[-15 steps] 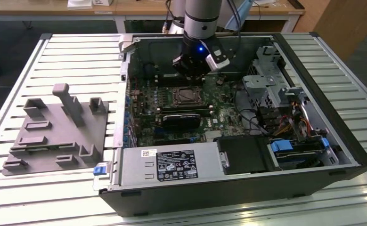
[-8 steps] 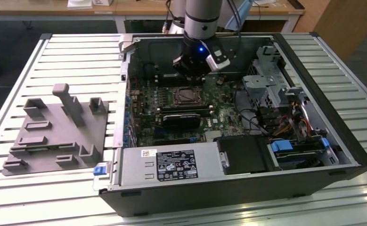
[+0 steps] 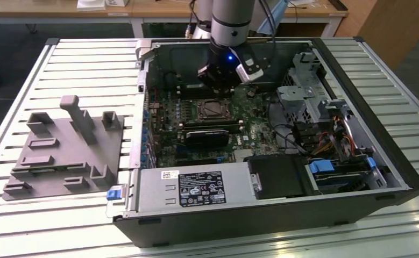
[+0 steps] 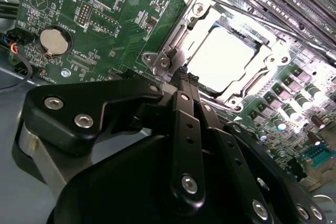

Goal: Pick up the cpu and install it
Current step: 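Install the second cpu locking lever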

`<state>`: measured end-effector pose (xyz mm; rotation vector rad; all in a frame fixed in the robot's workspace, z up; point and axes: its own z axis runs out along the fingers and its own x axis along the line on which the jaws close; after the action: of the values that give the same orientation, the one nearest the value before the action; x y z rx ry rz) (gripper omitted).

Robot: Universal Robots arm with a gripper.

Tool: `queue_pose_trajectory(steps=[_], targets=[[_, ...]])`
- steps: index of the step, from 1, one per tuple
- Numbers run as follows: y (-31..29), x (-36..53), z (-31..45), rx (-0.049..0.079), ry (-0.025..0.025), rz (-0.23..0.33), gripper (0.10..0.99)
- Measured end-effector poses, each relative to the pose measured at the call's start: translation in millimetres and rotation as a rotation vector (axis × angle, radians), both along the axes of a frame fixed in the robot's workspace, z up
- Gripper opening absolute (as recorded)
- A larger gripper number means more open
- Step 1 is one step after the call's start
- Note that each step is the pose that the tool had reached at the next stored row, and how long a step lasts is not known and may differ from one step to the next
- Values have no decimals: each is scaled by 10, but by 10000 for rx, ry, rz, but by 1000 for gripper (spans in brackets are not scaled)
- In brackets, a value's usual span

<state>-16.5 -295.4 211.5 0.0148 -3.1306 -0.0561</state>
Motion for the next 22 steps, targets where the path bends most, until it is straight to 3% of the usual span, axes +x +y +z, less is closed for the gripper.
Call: queue_pose_trajectory(steps=[7, 22], targets=[[-29, 2, 12, -1, 0, -1, 106], [-37, 2, 316, 0, 6, 2, 106]])
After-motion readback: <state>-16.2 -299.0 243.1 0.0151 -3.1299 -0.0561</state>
